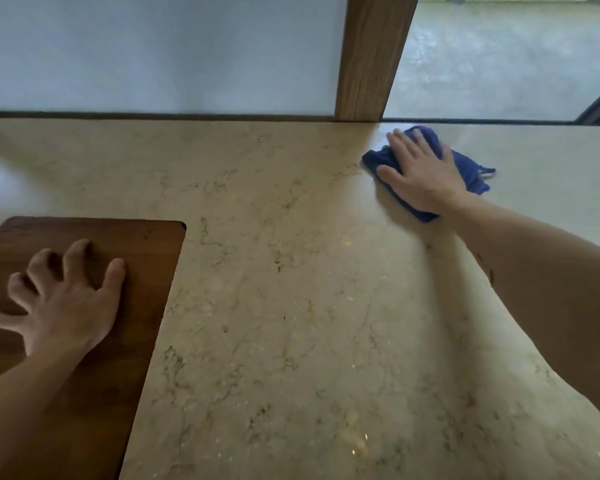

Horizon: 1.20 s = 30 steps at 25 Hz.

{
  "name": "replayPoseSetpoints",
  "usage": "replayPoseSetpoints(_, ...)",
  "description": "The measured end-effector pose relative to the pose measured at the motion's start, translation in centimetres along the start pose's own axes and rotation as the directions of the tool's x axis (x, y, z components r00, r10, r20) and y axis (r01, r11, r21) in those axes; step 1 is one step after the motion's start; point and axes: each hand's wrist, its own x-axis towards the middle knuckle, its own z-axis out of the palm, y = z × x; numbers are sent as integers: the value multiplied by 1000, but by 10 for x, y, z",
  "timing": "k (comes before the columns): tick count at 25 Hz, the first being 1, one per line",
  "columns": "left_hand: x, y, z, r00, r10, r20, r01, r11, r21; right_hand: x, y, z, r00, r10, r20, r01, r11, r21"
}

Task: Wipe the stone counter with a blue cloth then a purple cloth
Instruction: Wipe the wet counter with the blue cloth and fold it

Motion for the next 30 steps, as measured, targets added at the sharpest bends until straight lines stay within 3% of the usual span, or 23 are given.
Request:
replayPoseSetpoints(6, -6, 11, -15, 994, 16, 104, -18, 1000, 16, -148, -56, 12, 987, -155, 32, 155, 988, 0)
replayPoseSetpoints(10, -20, -26, -39, 938, 279, 206, -294, 954, 49, -291, -93, 28, 990, -133, 40, 133, 991, -17)
replayPoseSetpoints(13, -36, -65, -50, 869, 439, 229, -439, 897, -53, -399, -119, 34, 997, -25, 68, 26, 999, -20)
replayPoseSetpoints(16, -50, -83, -49, 854, 461, 241, -463, 885, -55, -493, -142, 40, 990, 115, 79, -115, 993, -6)
replayPoseSetpoints(19, -56, -87, -46, 856, 454, 249, -462, 886, -29, -561, -173, 51, 929, 360, 85, -364, 931, 24)
replayPoseSetpoints(23, -56, -86, -50, 846, 468, 256, -493, 869, 41, -600, -238, 70, 758, 646, 91, -651, 757, 51)
replayPoseSetpoints(26, -60, -86, -50, 842, 483, 240, -521, 844, 127, -588, -278, 79, 748, 660, 73, -664, 743, 87)
replayPoseSetpoints(30, -66, -95, -42, 838, 503, 213, -534, 835, 129, -496, -281, 64, 762, 638, 110, -646, 759, 80)
